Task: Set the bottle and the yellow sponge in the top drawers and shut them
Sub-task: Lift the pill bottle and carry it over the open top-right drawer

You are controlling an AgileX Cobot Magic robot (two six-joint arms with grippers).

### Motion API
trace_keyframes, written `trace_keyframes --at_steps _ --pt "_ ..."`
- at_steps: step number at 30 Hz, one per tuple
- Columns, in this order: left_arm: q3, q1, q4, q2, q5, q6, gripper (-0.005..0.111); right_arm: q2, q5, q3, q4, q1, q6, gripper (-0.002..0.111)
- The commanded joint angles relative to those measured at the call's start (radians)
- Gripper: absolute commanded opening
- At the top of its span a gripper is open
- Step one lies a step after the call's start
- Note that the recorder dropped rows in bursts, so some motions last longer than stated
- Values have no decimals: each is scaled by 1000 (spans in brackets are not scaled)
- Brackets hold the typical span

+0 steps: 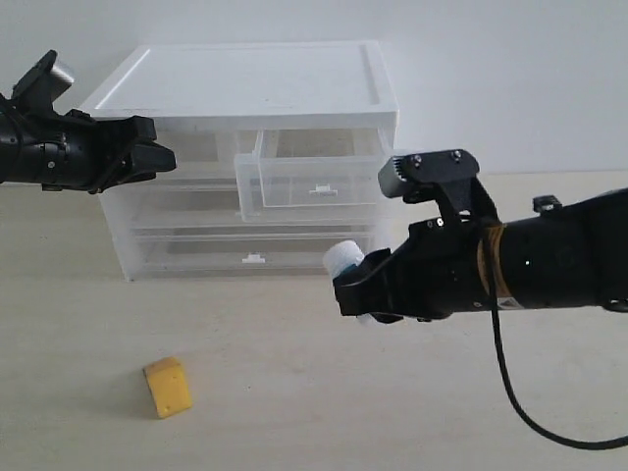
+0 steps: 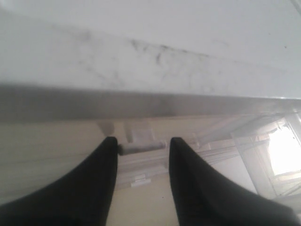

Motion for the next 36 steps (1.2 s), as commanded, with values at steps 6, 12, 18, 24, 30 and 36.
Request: trace_keyframes --at_steps 6,12,18,24,30,36 --pt "-11 0 10 1 -5 3 35 -76 -112 -224 -432 0 349 0" --pt "-11 0 20 1 -3 3 35 -76 -132 -381 -432 0 228 0" --pt "-11 0 24 1 -3 3 35 -41 -10 -427 -432 0 79 0" --pt "-11 0 23 1 2 3 35 53 77 -453 -432 0 -77 0" --pt "-11 0 21 1 21 3 35 123 92 -524 -432 0 -74 0" --pt "-11 0 21 1 21 3 35 177 193 -543 -432 0 -79 0"
